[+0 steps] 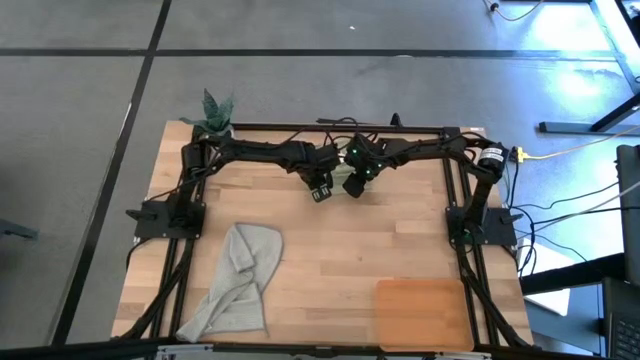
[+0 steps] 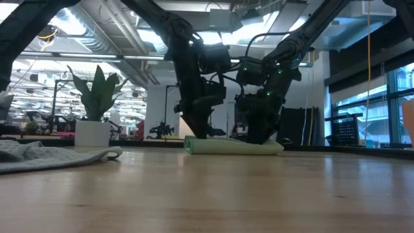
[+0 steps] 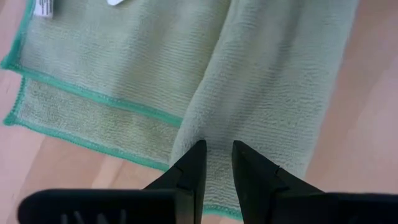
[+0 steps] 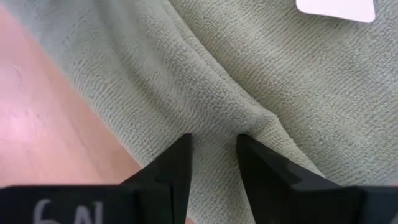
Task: Roll microfiber towels into tight, uniform cylinder then place into a basket
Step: Roll the green microfiber cloth
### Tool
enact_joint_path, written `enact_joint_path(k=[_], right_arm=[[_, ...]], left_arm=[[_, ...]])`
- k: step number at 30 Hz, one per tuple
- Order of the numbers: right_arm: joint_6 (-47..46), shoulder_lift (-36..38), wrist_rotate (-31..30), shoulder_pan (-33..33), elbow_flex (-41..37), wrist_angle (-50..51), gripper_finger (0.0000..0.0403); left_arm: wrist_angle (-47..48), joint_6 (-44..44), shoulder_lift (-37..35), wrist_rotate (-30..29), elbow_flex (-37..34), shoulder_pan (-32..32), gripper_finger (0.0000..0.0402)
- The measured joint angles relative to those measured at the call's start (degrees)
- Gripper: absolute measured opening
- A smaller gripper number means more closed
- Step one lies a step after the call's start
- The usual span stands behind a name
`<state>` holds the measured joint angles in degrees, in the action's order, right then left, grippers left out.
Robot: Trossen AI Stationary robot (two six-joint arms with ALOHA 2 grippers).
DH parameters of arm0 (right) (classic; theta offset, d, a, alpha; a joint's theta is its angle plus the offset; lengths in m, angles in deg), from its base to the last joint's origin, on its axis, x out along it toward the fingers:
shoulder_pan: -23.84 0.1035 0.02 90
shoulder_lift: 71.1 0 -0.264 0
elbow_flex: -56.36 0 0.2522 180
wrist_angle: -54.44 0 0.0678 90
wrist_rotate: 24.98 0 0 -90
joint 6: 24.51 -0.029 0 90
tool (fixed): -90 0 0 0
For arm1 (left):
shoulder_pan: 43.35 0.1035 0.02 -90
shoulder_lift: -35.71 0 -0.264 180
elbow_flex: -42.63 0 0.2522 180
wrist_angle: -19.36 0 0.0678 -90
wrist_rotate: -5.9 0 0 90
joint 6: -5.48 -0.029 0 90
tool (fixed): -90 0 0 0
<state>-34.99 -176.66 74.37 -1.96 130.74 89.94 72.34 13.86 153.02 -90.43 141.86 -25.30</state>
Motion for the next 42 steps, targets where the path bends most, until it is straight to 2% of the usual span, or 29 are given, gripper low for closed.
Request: enact_joint_path(k=[11,21,25,33,38,42], right_arm=[[0.2,0.8,0.8,0.1,3.1,3.5,0.0130],[3.1,1.3,0.7,0.1,10.6,14.0,0.0130],[3.3,1.3,-3.3,0.1,13.6,17.4,0.0130],[5.0,1.4,-3.7,0.1,18.3,20.9,0.0130],[6.7,2.1,-4.0,0.1,18.5,23.6,0.0130],[7.2,4.5,-6.8,0.2,18.5,26.0,0.0130]], left_arm=[[-0.2,-1.9,0.4,0.0,0.0,0.3,0.0067],[1.1,-1.5,-0.6,0.0,0.0,0.2,0.0067],[1.9,-1.5,-2.4,0.0,0.0,0.2,0.0067],[4.9,-1.5,-7.1,-0.9,0.0,0.8,0.0067],[9.0,-1.5,-10.3,-4.9,0.0,0.9,0.0067],[11.6,-1.4,-14.0,-8.4,0.0,0.9,0.0067]])
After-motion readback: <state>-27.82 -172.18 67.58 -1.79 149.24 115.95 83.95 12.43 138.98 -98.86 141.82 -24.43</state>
